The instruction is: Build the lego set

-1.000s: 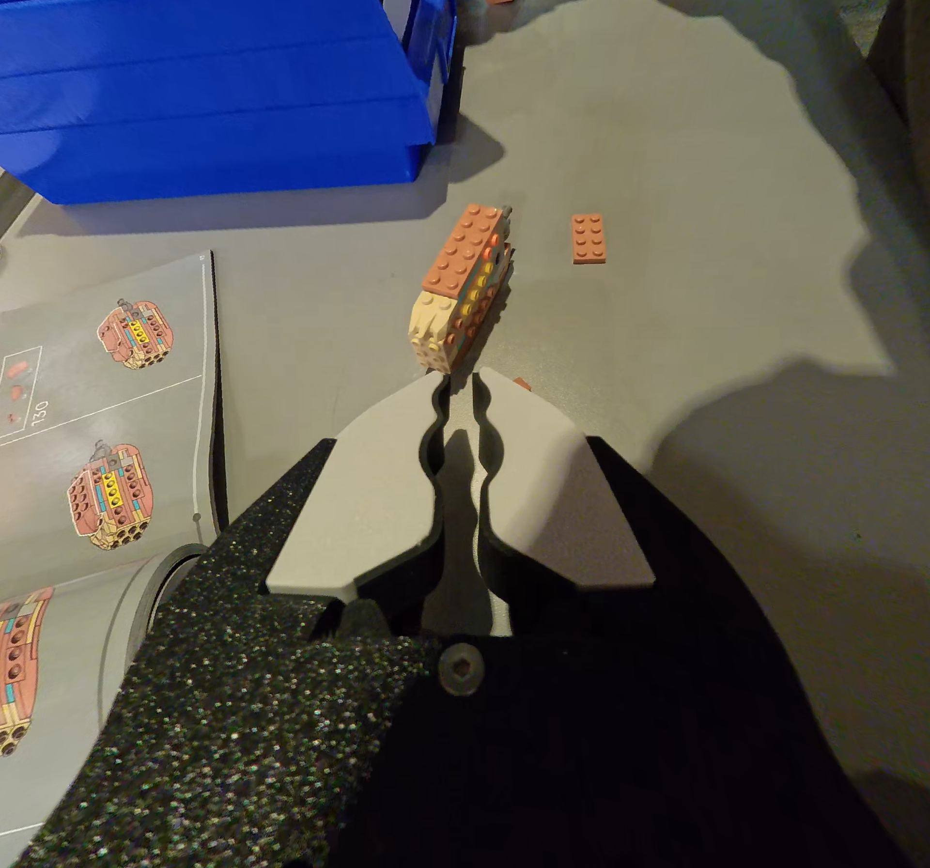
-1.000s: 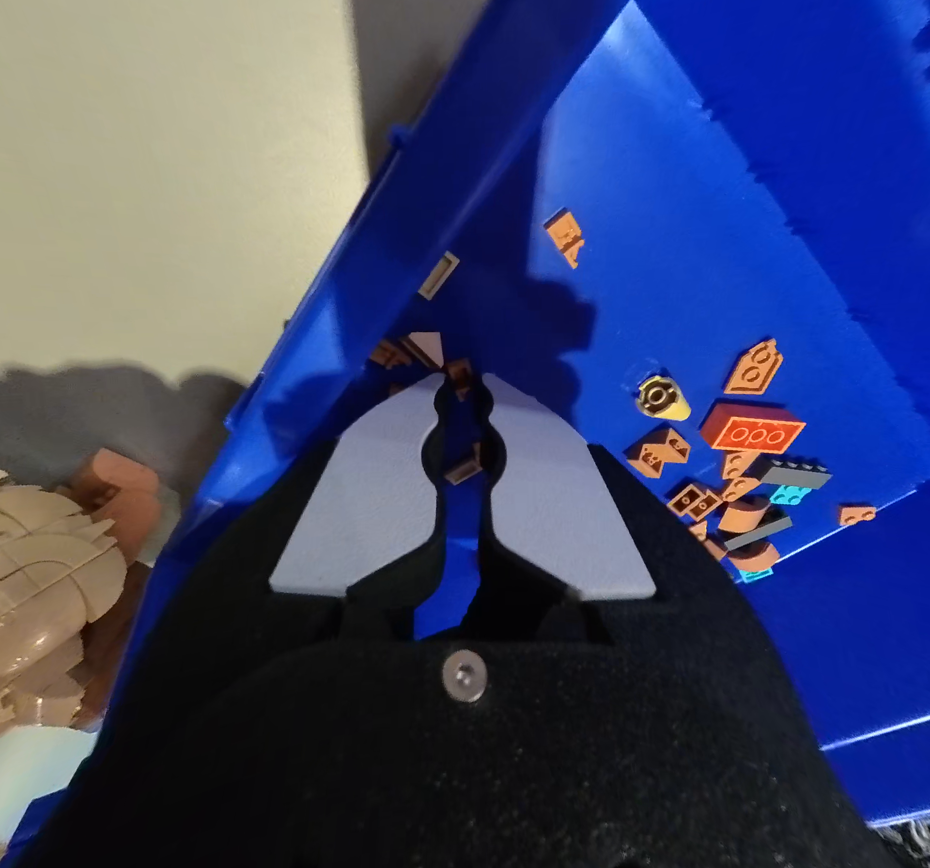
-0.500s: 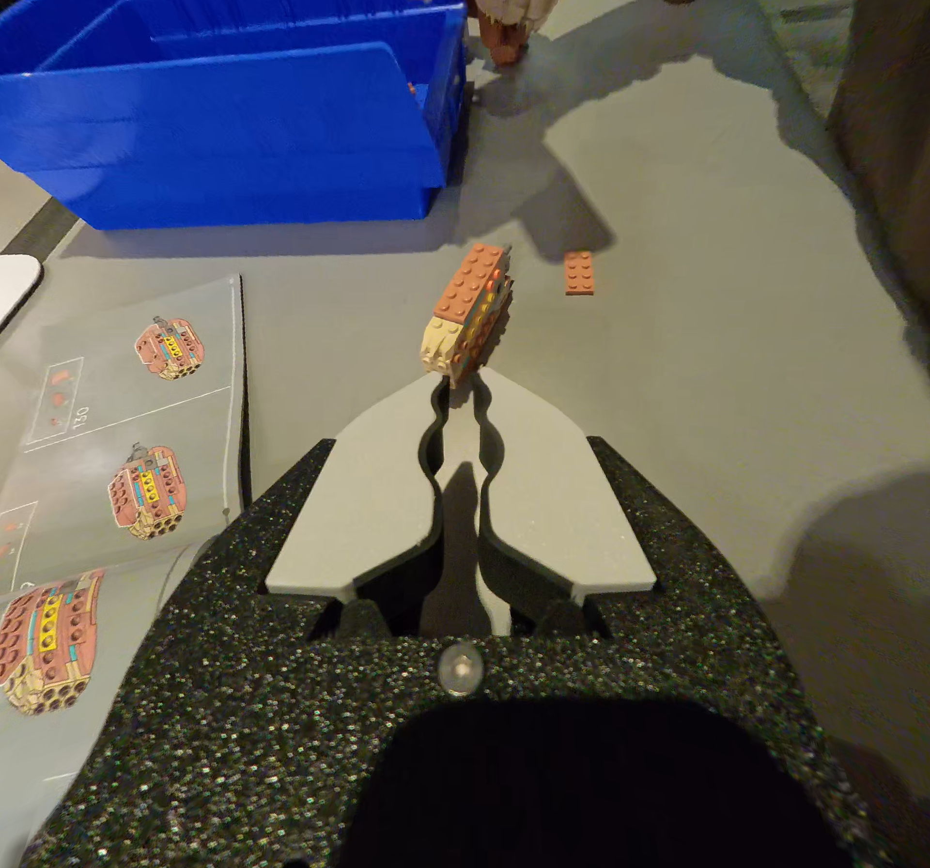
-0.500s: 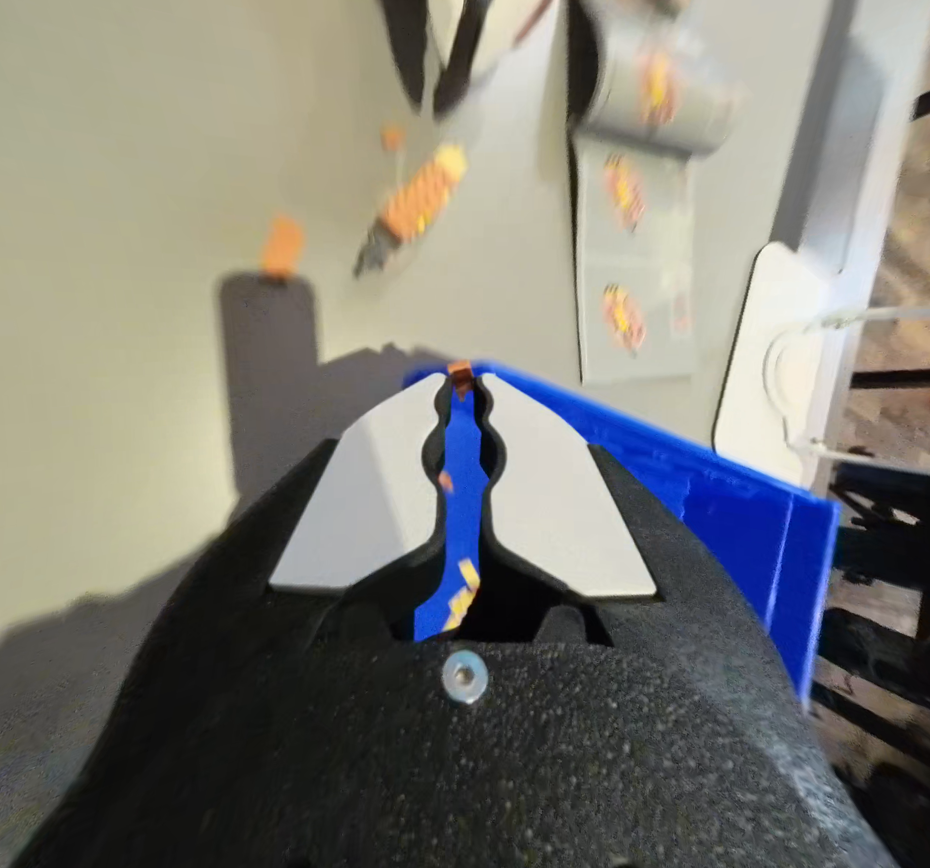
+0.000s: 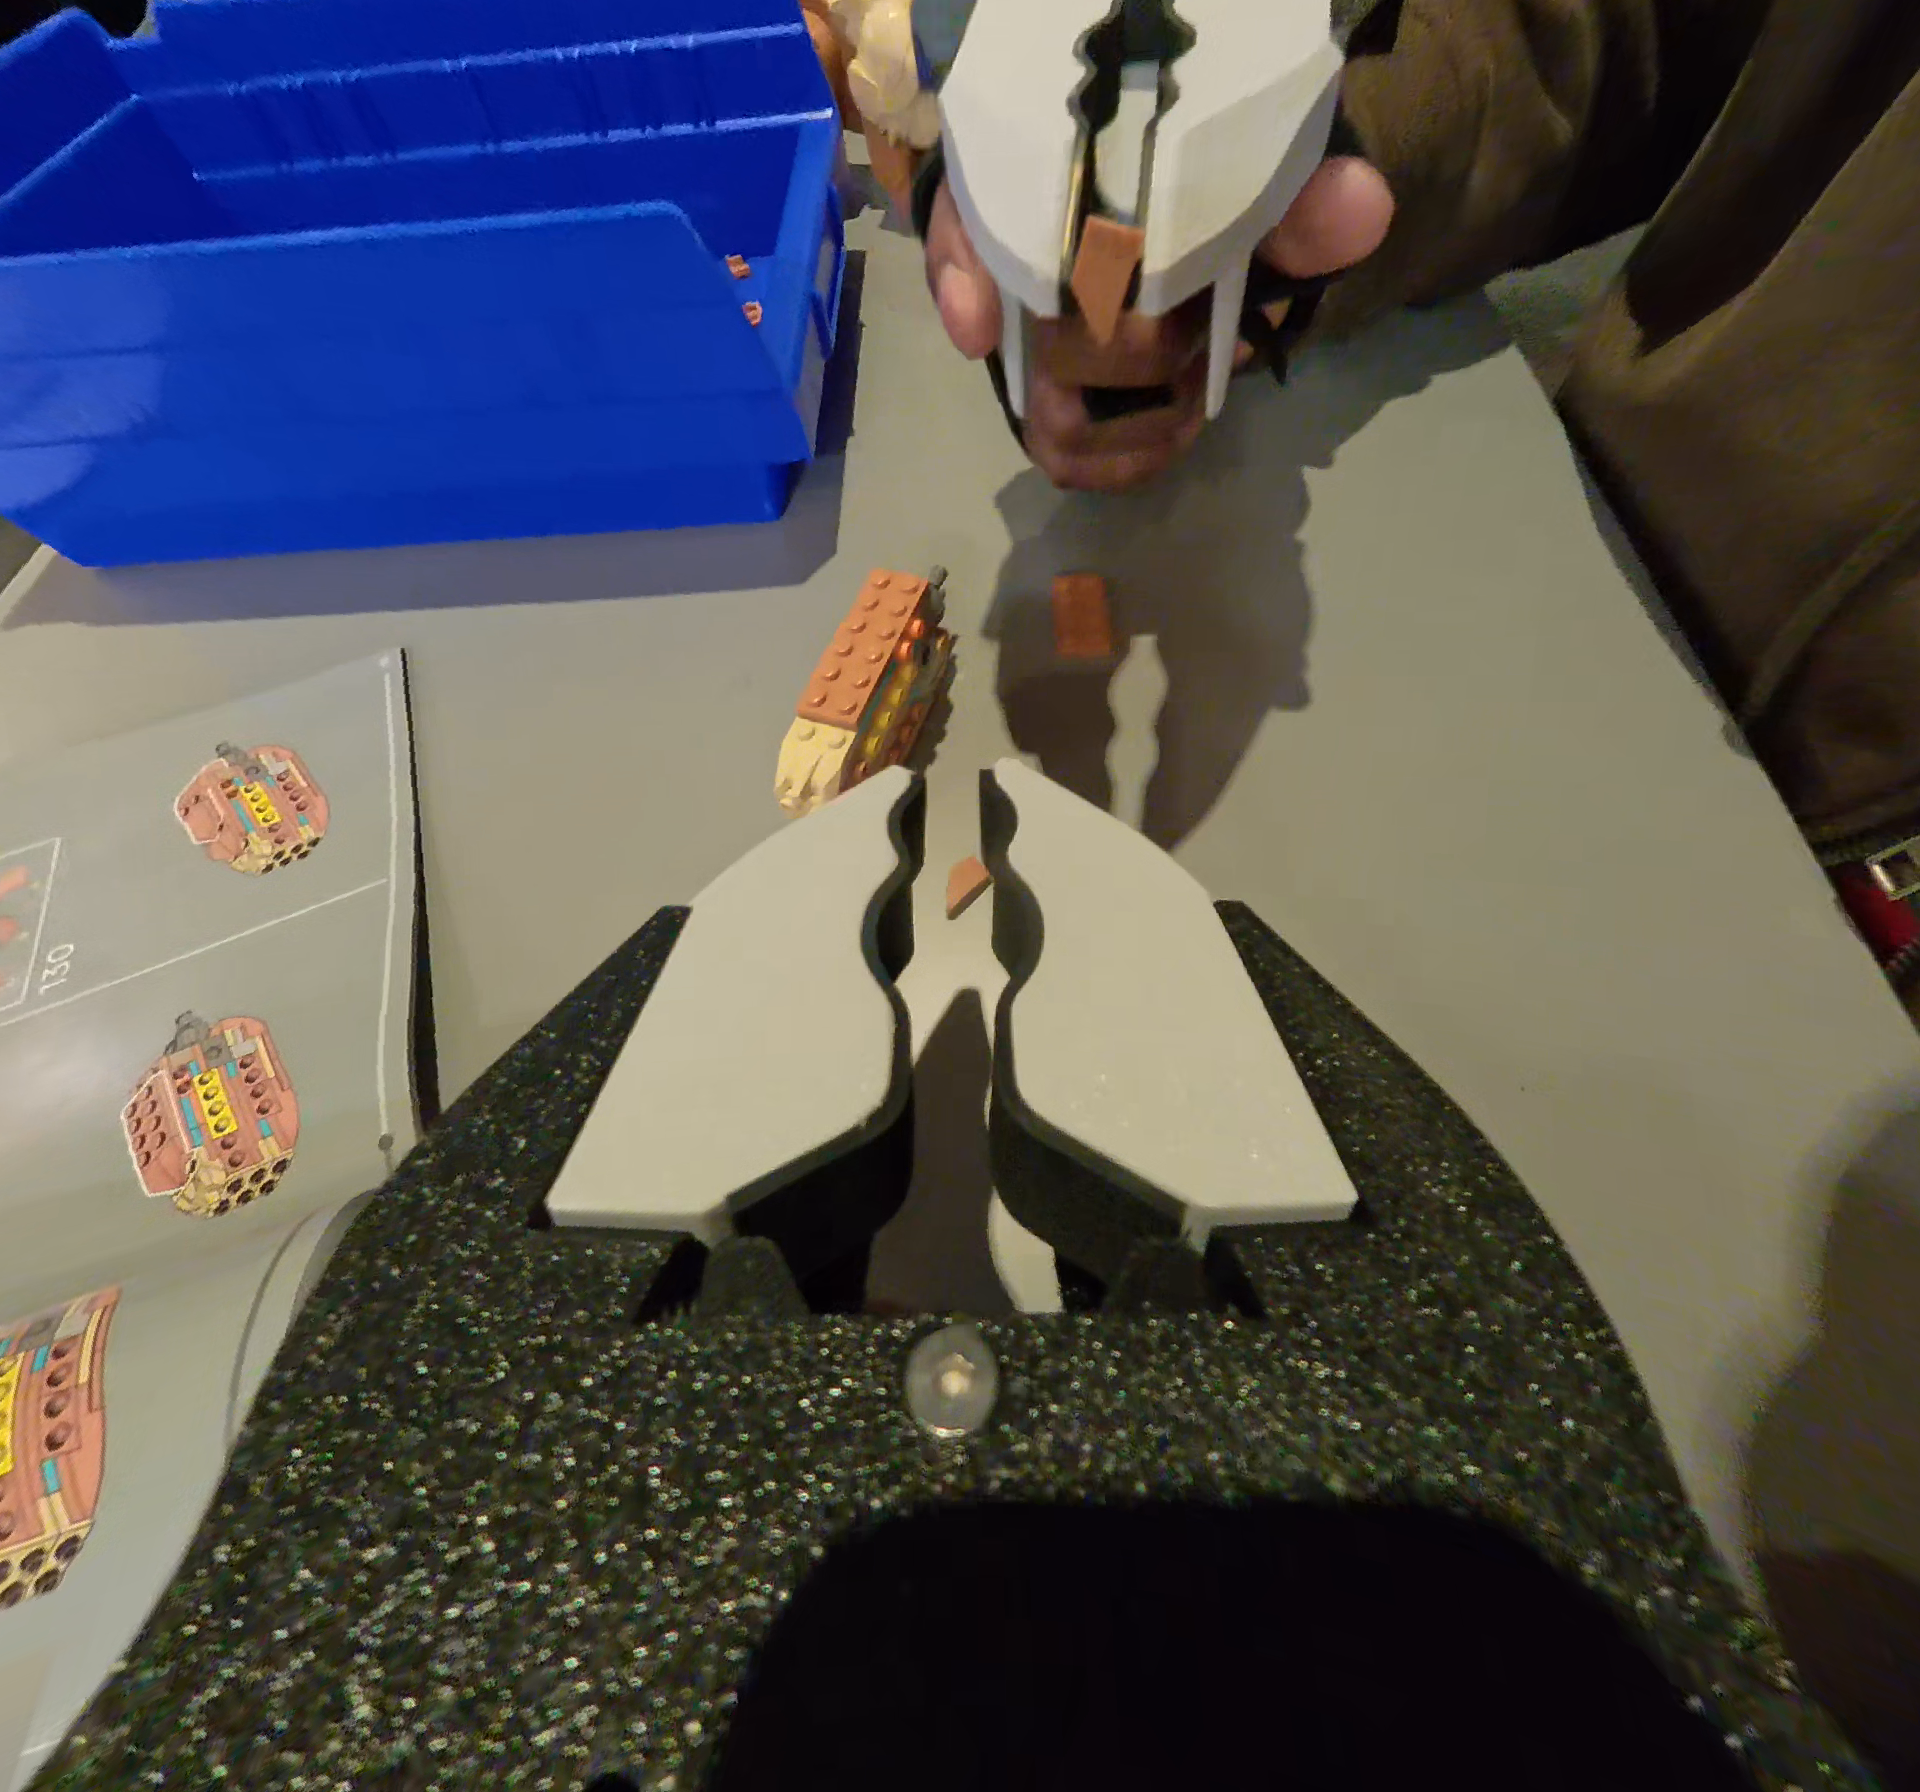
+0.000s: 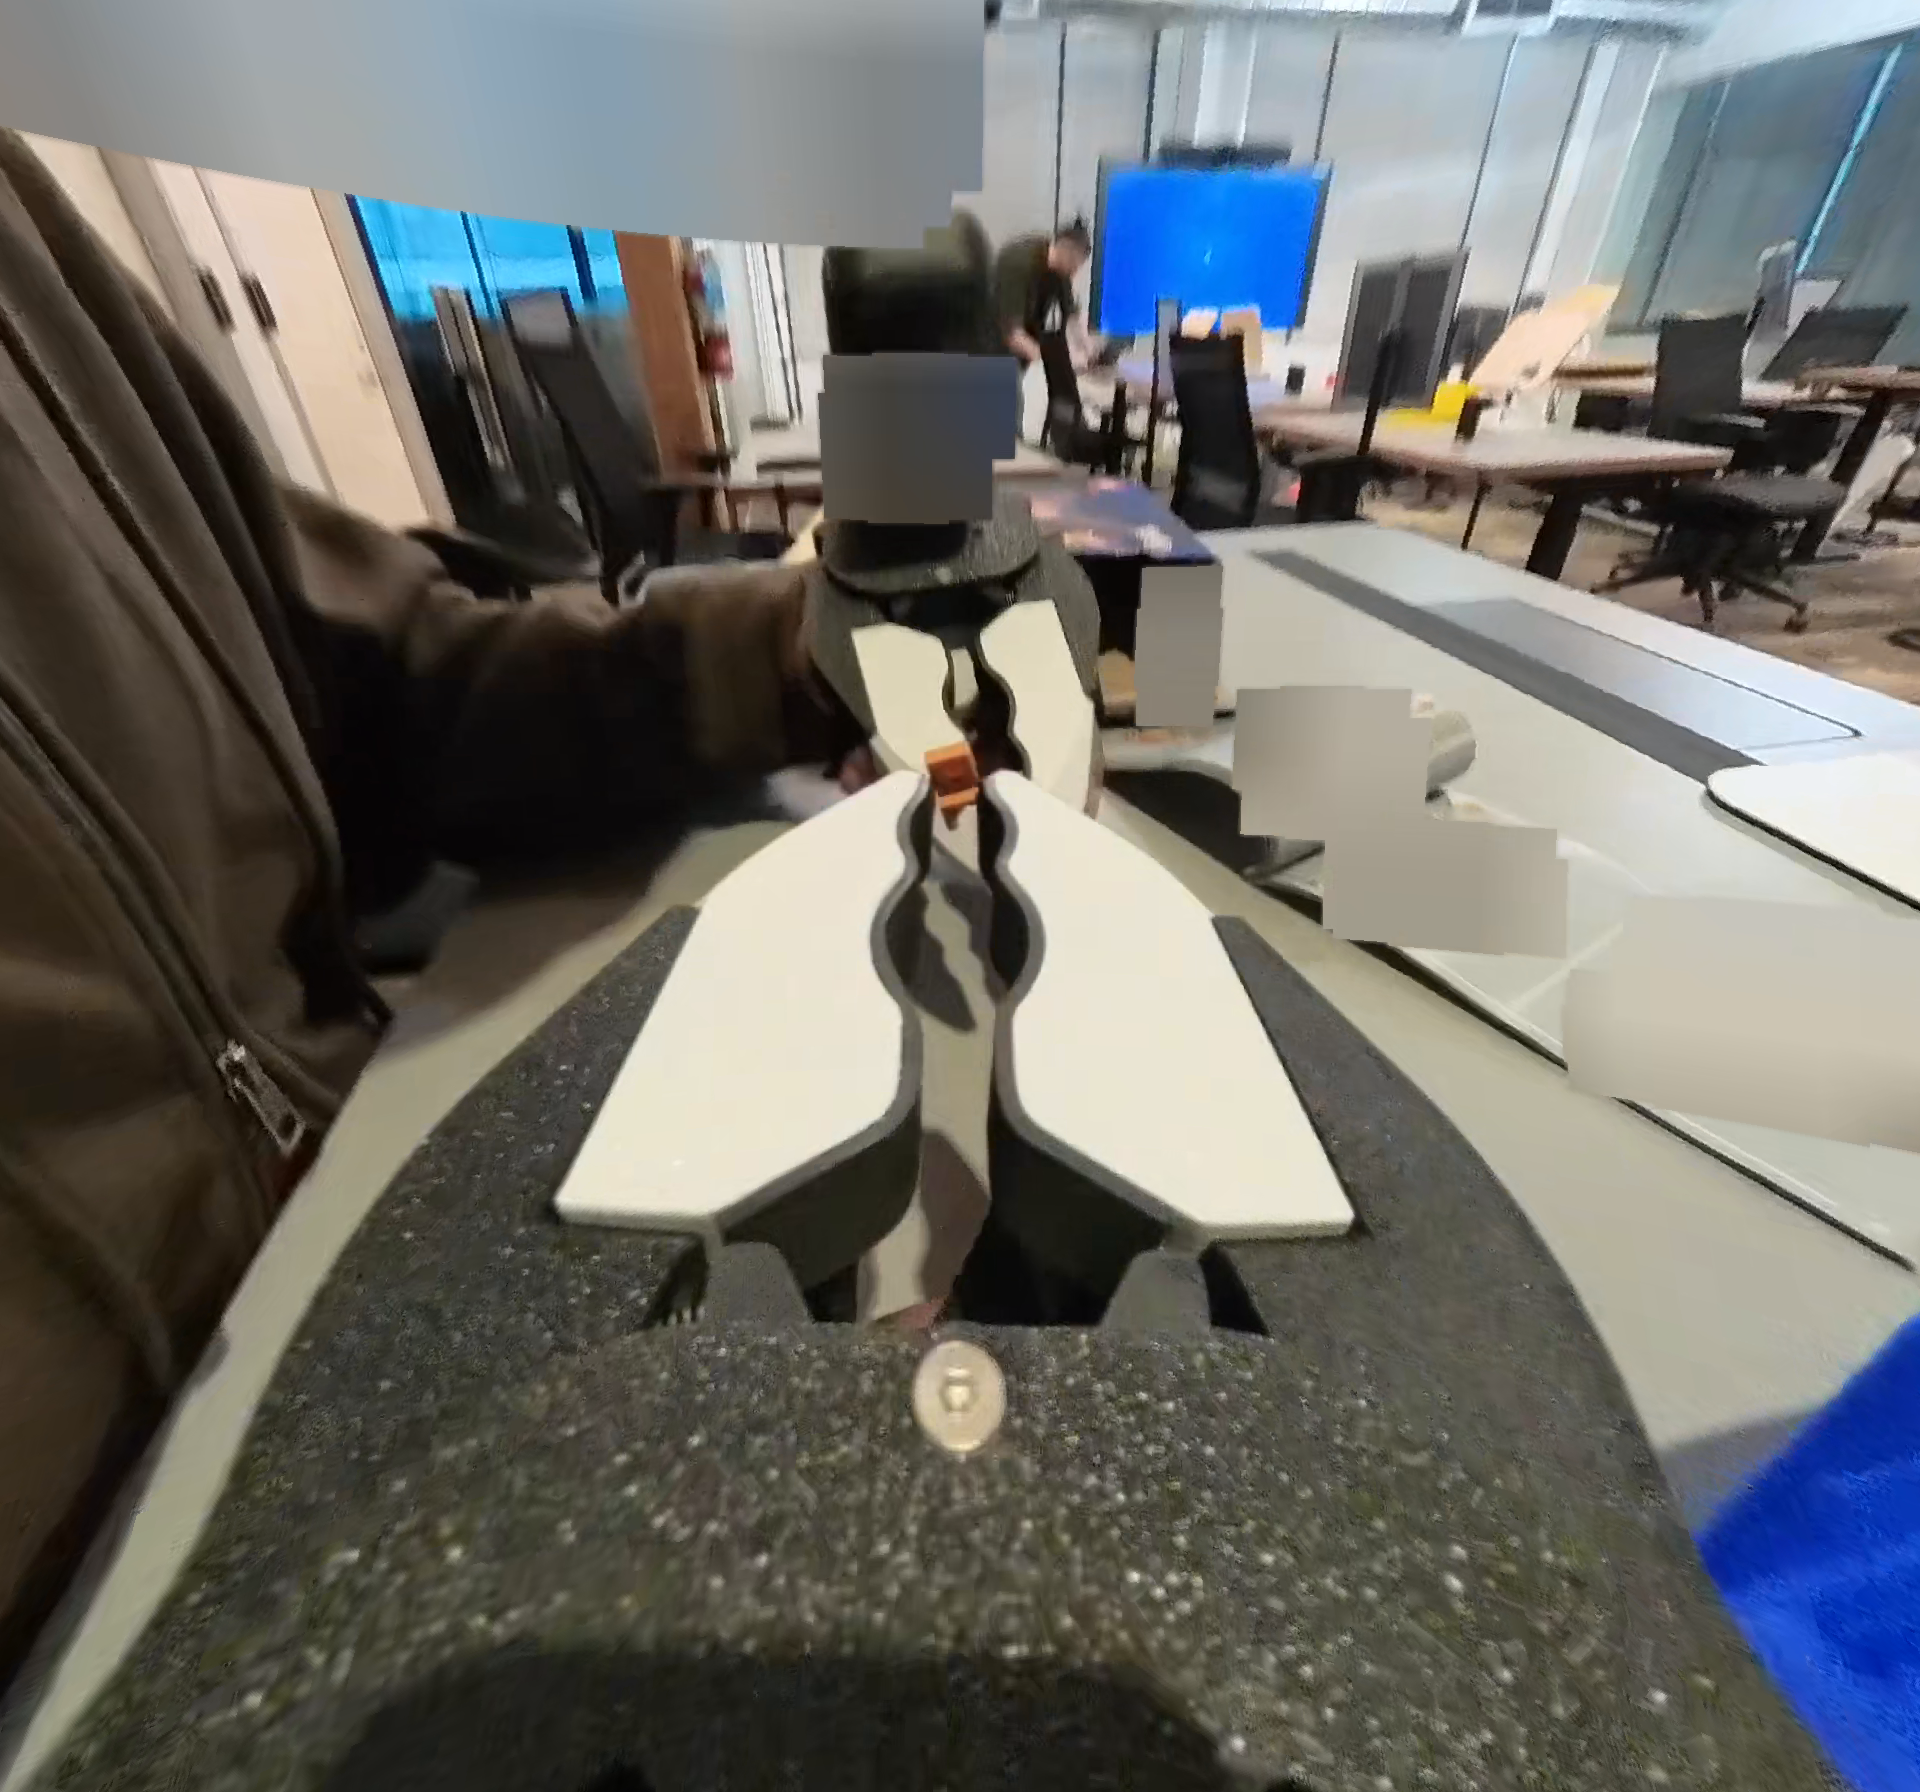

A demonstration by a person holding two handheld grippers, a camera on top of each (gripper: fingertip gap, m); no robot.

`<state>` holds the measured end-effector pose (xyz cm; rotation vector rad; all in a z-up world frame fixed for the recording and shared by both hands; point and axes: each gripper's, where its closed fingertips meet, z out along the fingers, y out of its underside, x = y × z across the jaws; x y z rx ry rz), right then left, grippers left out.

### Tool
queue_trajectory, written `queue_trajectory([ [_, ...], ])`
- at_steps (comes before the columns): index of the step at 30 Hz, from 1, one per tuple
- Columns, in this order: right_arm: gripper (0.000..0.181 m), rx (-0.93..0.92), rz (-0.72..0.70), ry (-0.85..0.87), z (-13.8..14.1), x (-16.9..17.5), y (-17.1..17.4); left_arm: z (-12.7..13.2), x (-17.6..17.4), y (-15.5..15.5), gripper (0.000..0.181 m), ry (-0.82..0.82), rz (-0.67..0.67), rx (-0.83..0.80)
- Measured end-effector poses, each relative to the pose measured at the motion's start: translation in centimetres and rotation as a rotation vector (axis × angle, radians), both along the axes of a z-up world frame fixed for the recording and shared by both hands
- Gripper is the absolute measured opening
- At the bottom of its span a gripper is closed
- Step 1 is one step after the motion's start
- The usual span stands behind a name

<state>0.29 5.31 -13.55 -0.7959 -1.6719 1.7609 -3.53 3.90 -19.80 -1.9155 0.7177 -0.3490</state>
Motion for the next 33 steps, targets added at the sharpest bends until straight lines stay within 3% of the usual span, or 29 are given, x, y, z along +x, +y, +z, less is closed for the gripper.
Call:
queue_trajectory([
  [6,0.008,-0.216,0.062,0.085,1.7,1.0,-0.2,1.5,1.0,-0.1,0.01,-0.074,-0.035,0.05],
  [10,0.008,-0.238,0.071,0.081,1.6,0.9,0.0,2.1,1.2,-0.1,0.01,-0.104,-0.042,0.065],
  [15,0.008,-0.135,0.051,0.052,0.7,0.8,0.0,2.2,1.1,-0.1,0.01,-0.104,-0.037,0.068],
  [23,0.007,0.123,-0.063,0.061,-0.2,1.7,2.8,2.0,0.7,0.2,0.01,-0.097,-0.011,0.072],
  [33,0.007,0.129,-0.163,0.119,-0.3,3.2,7.2,1.4,-1.7,1.7,0.009,-0.11,0.106,0.122],
])
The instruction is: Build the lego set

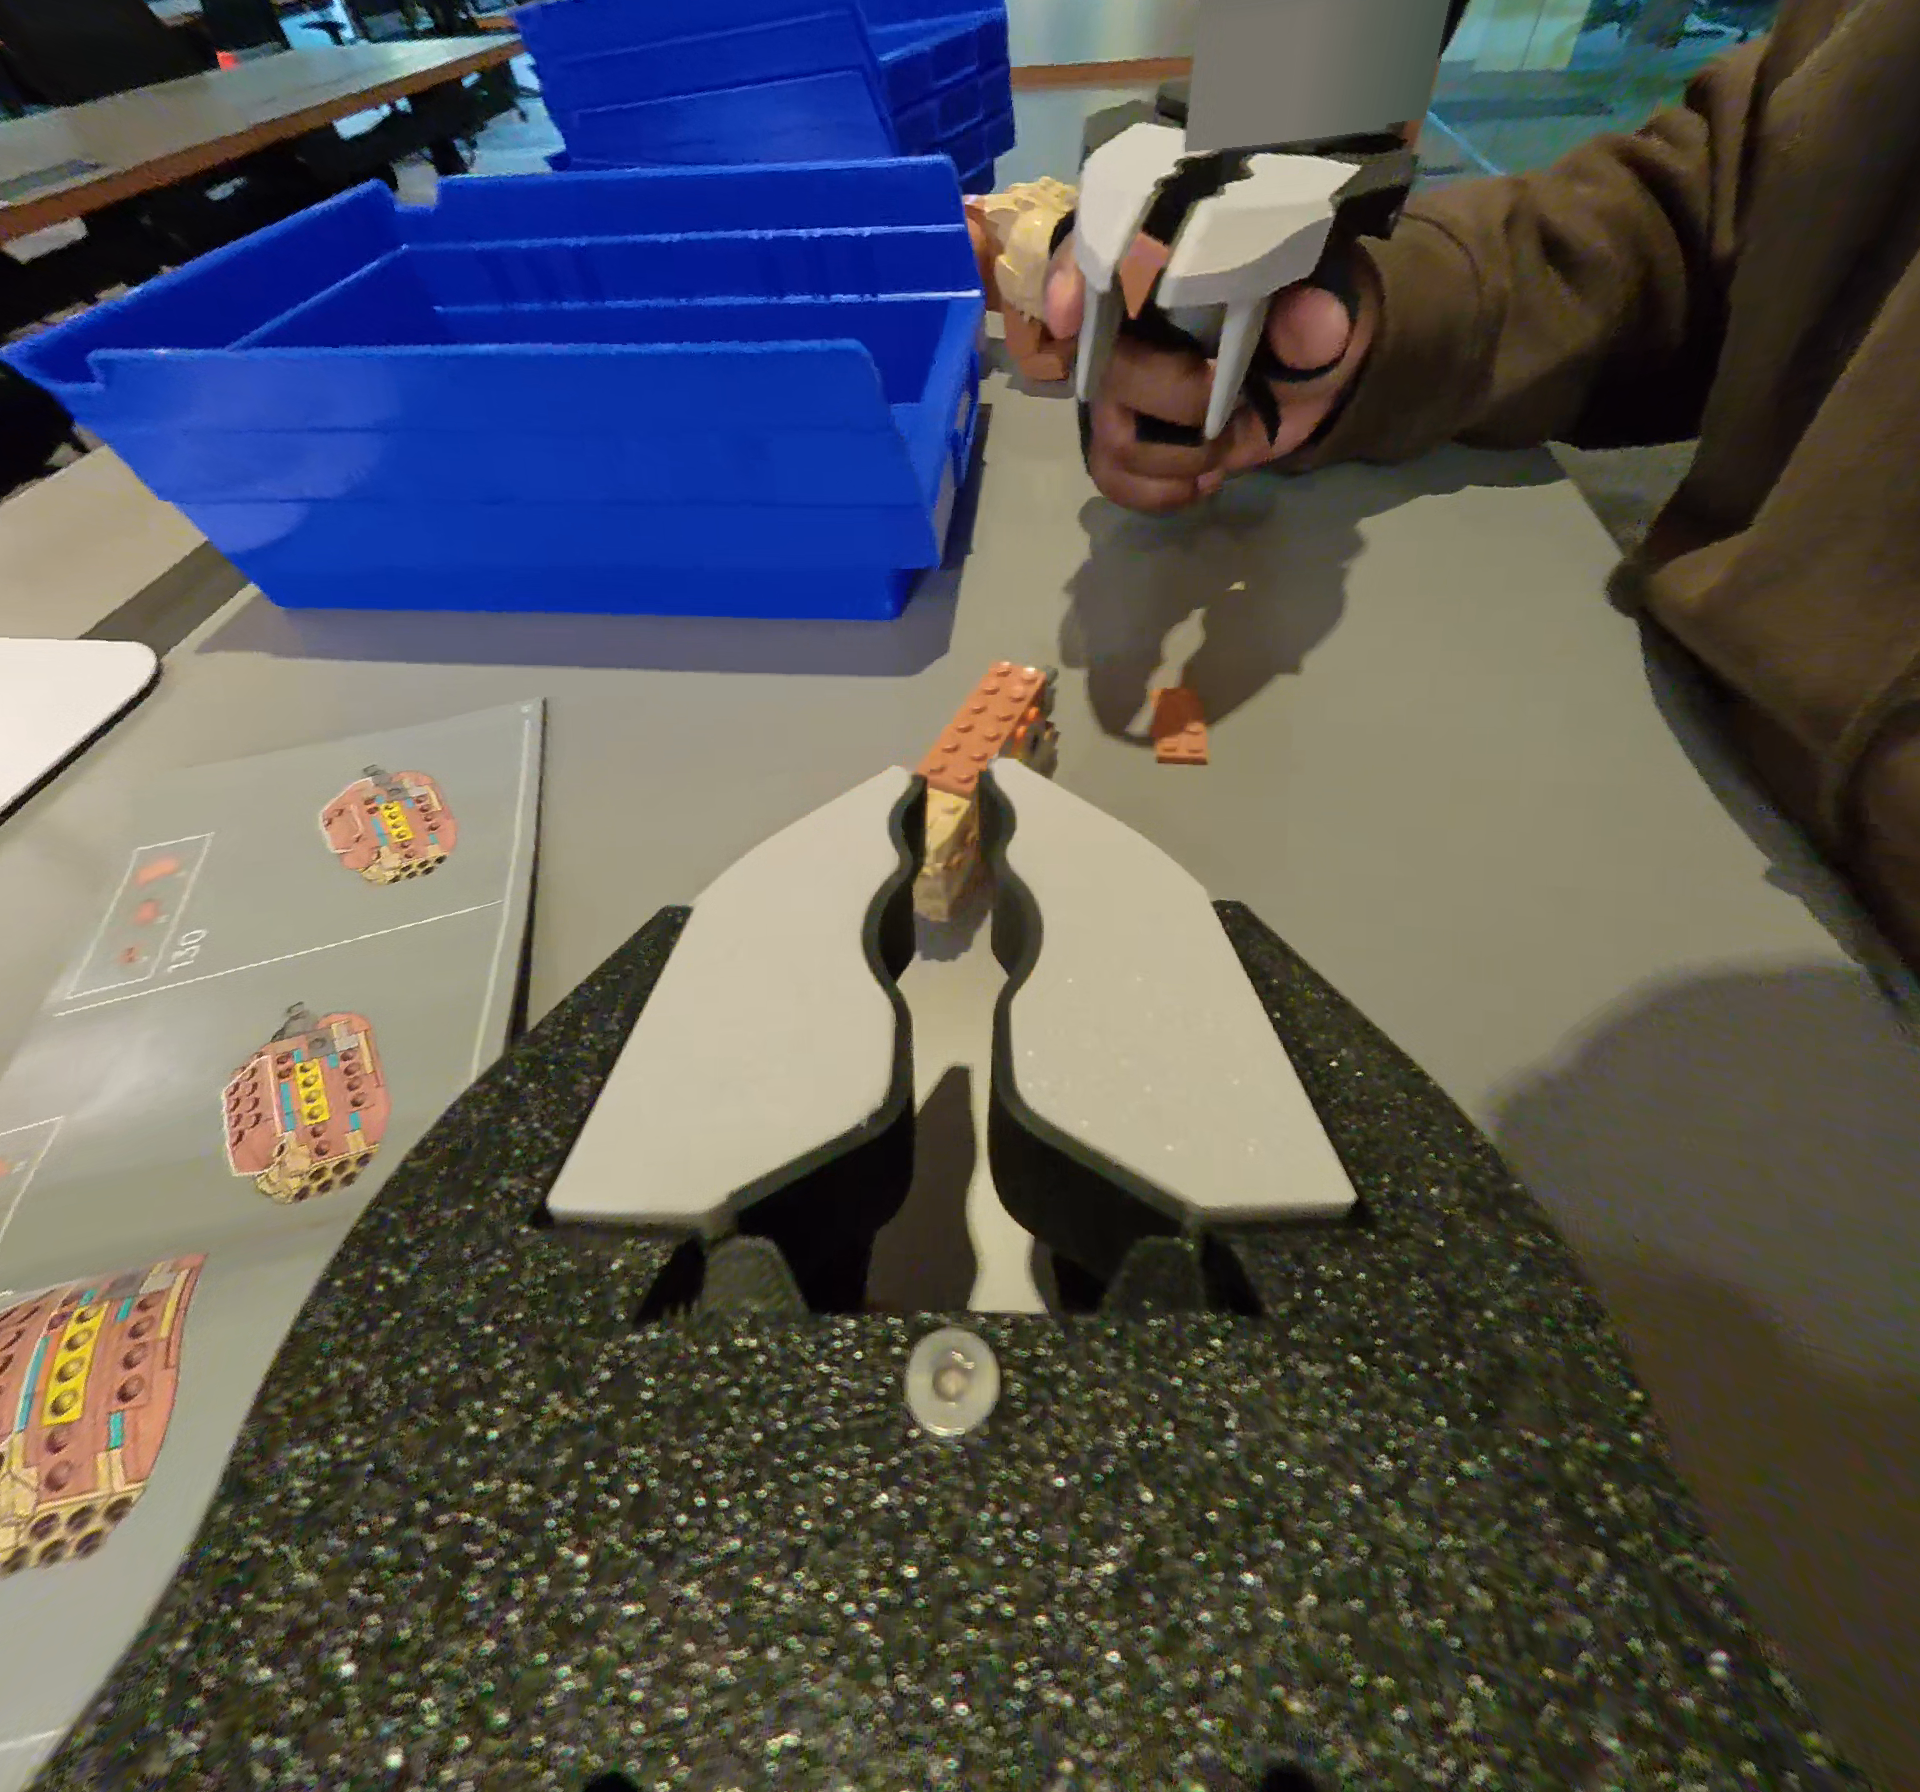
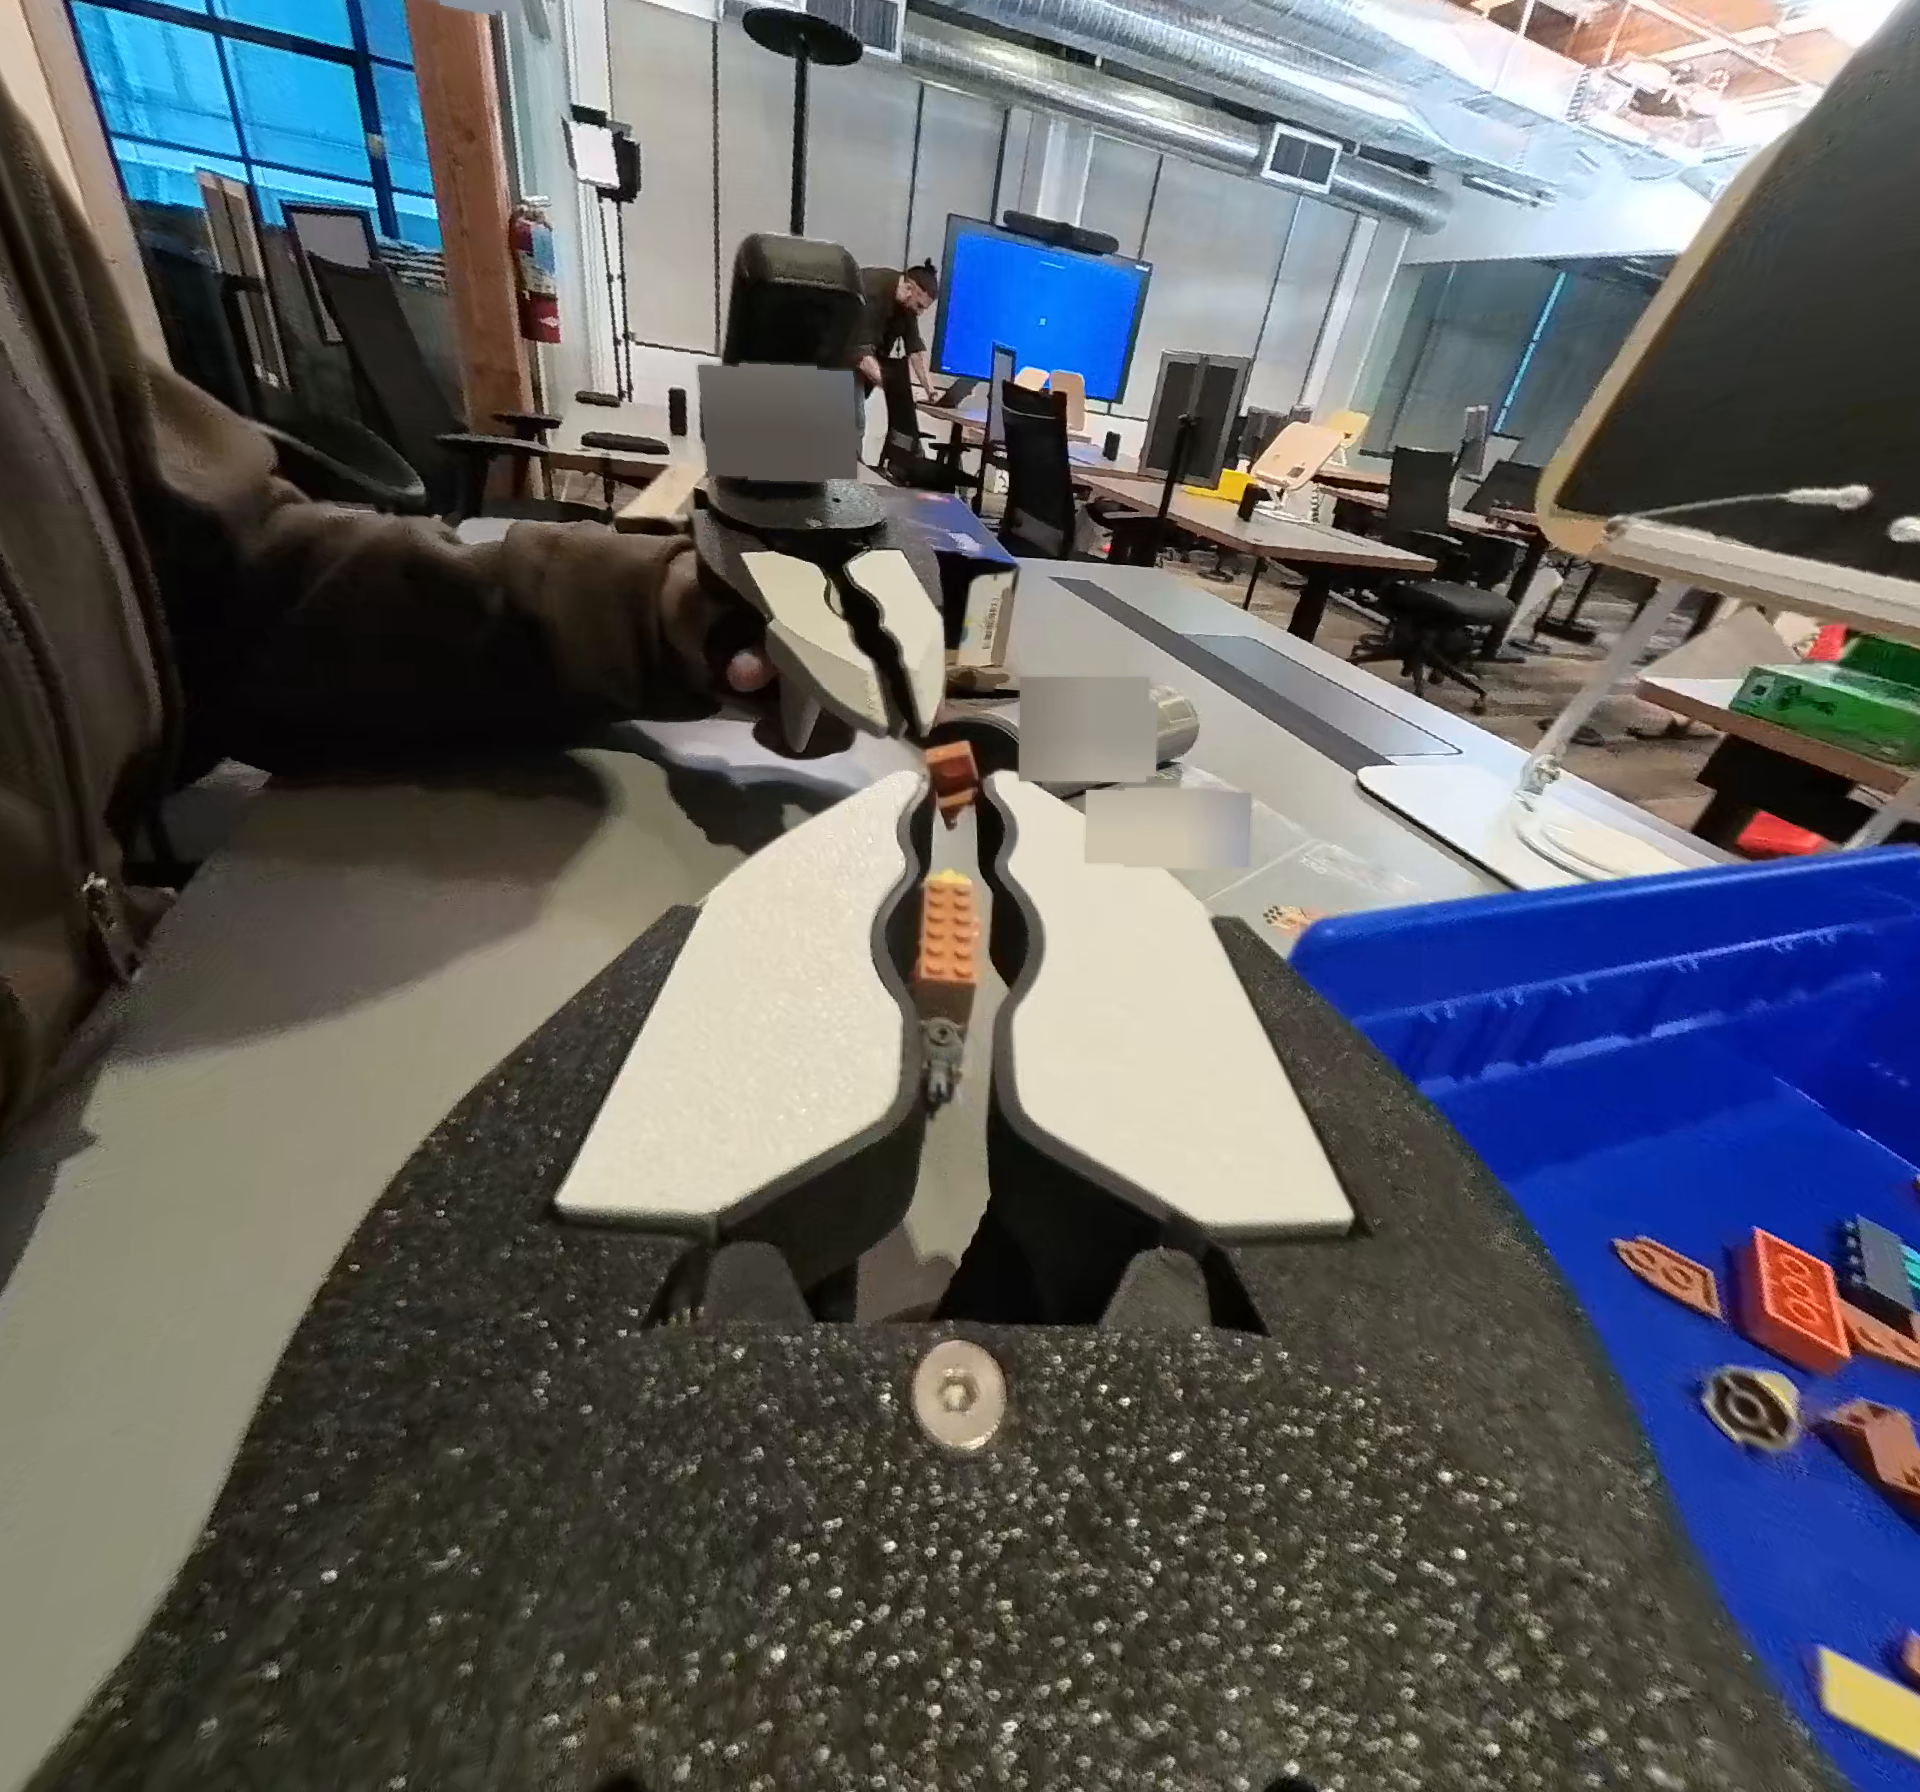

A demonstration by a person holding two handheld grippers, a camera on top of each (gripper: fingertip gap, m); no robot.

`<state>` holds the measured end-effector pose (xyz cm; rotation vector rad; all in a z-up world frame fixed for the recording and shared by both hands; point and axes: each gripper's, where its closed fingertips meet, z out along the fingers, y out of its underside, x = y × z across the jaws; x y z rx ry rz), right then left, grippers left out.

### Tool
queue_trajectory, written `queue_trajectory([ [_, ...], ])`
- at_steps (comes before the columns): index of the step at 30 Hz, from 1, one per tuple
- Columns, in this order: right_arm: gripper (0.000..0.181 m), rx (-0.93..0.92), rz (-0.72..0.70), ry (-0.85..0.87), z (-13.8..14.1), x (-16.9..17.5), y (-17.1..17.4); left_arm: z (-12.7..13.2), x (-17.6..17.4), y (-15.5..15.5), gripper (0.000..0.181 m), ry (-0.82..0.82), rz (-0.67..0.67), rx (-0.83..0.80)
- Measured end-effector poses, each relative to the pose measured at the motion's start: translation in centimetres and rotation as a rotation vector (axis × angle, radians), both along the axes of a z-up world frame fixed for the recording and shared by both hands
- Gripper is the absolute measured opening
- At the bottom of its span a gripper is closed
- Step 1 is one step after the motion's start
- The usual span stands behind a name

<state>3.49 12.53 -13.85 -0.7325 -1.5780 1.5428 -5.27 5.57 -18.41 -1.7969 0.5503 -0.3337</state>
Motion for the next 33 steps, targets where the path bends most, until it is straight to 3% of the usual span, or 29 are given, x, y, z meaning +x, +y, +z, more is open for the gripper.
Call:
queue_trajectory([
  [9,0.008,0.033,-0.033,-0.013,-0.9,0.1,1.2,-2.0,-0.7,0.5,0.009,-0.015,0.015,-0.064],
  [33,0.008,-0.011,-0.054,-0.071,-1.8,-0.4,2.3,-2.0,-0.7,0.5,0.009,-0.033,0.007,-0.07],
])
